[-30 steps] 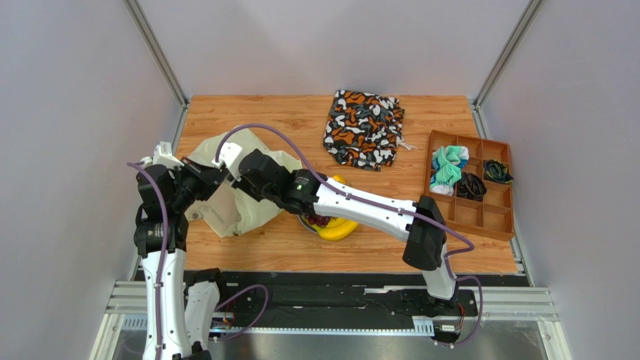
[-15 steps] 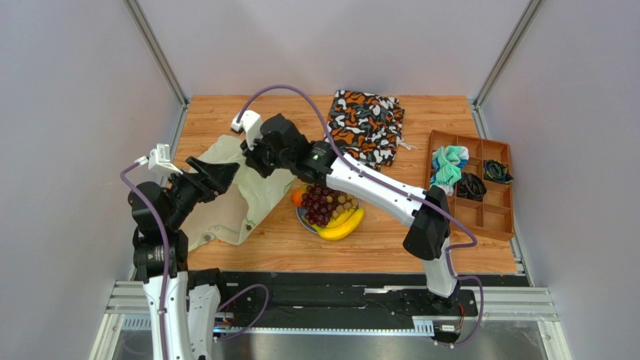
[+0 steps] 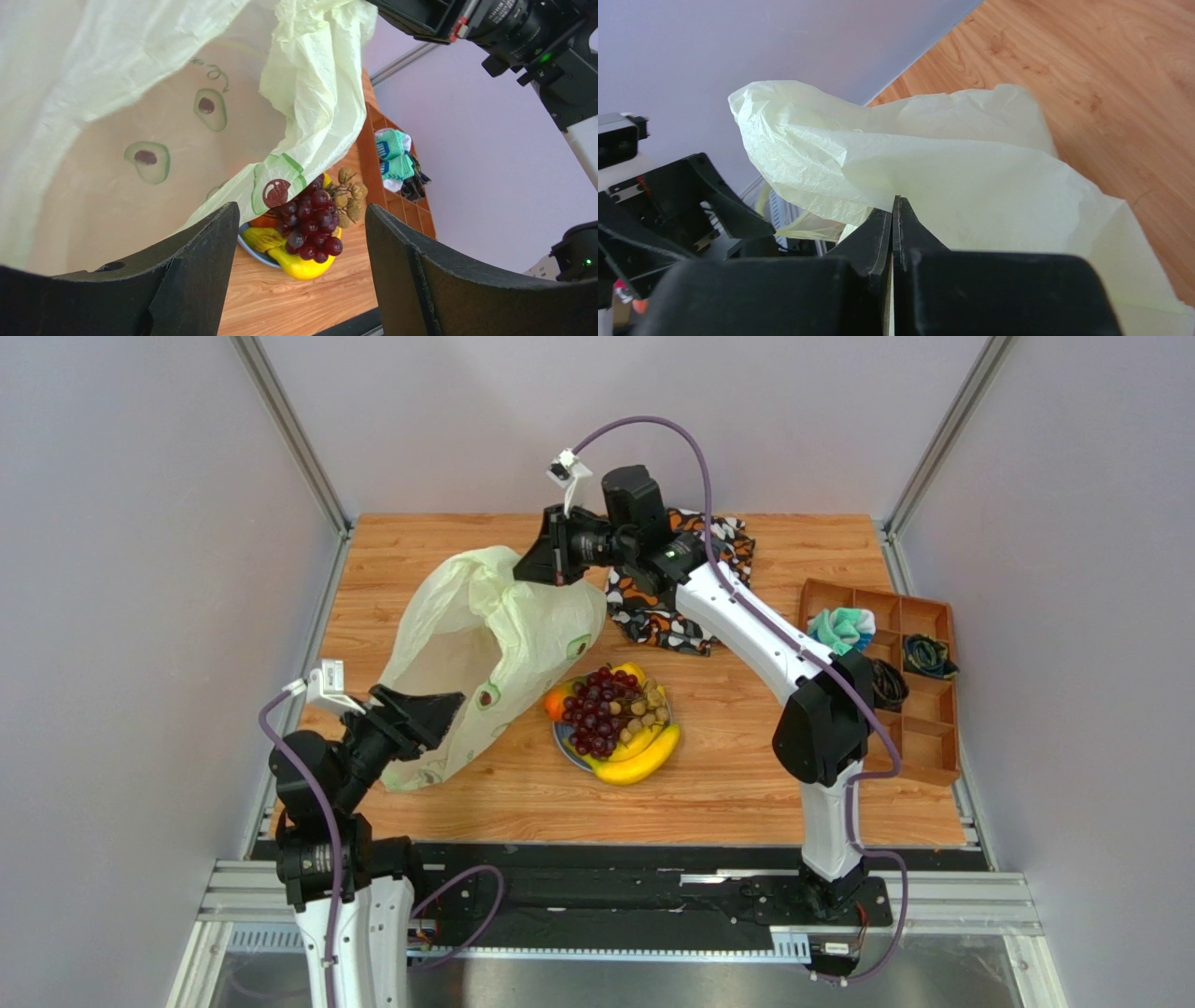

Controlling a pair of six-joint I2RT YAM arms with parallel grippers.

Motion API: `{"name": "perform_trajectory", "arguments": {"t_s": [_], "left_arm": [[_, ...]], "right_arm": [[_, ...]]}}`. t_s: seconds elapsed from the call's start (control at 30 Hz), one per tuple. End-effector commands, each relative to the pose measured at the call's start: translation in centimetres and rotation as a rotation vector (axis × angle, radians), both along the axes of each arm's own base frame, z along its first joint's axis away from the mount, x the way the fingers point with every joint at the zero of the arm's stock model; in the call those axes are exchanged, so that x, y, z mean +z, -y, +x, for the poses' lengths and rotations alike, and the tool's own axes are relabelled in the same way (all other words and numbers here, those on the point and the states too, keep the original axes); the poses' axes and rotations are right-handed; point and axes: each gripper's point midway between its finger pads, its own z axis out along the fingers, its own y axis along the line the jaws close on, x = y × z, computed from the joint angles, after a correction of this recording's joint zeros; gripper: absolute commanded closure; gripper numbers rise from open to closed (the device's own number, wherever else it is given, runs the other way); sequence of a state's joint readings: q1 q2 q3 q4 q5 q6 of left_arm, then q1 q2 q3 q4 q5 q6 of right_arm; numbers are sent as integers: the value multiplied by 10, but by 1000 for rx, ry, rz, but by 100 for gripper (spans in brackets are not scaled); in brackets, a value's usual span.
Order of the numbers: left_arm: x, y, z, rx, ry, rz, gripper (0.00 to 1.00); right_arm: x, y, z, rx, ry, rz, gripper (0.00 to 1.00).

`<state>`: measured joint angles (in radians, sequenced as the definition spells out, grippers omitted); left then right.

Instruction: Place the fruits into the plastic bag

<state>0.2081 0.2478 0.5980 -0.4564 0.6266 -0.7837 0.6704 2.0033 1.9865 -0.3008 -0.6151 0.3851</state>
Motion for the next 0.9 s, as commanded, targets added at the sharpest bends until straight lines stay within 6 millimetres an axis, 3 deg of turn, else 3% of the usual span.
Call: {"name": "perform_trajectory", "arguments": {"t_s": [0.0, 0.13, 0.17, 0.5, 0.73, 0.87], "left_arm": [[-1, -4, 7, 26, -29, -31, 26], [11, -2, 26, 7, 14, -97, 27], [4, -3, 32, 7, -8, -119, 28], [9, -3, 64, -25, 35, -197, 28], [28, 22, 74, -157, 121, -214, 24], [28, 33, 84, -199, 119, -206, 23]], "right_arm": [[26, -9, -34, 152, -30, 108, 100], [29, -10, -41, 188, -54, 132, 100], [30, -10, -43, 195, -66, 137, 100], [44, -12, -59, 282, -111, 200, 100], [40, -13, -59, 294, -117, 193, 100], [39, -15, -62, 307, -118, 191, 100]]}}
